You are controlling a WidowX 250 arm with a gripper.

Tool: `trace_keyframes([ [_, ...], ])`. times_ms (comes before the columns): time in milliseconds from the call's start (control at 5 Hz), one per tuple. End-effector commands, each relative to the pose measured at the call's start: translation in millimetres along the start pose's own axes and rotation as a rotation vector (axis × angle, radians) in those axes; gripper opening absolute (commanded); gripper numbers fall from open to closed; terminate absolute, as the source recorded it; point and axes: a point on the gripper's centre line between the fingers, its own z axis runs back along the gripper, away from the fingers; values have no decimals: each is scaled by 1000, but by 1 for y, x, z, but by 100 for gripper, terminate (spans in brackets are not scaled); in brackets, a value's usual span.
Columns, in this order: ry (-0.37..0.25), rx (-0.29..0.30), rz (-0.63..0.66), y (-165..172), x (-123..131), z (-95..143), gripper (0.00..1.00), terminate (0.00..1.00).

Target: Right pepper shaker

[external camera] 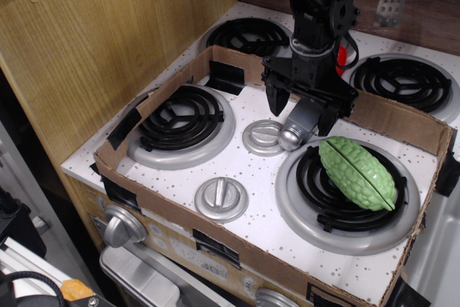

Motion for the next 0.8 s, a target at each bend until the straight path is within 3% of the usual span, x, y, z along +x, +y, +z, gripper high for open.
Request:
trace_keyframes([
  [0, -61, -14, -15, 7, 20, 6, 100, 0],
  [200, -60, -31, -20, 9, 18, 3, 0, 0],
  [400, -73, -17, -3, 11, 14, 8, 0, 0],
  [600, -7, -54, 0, 18, 13, 15, 0, 0],
])
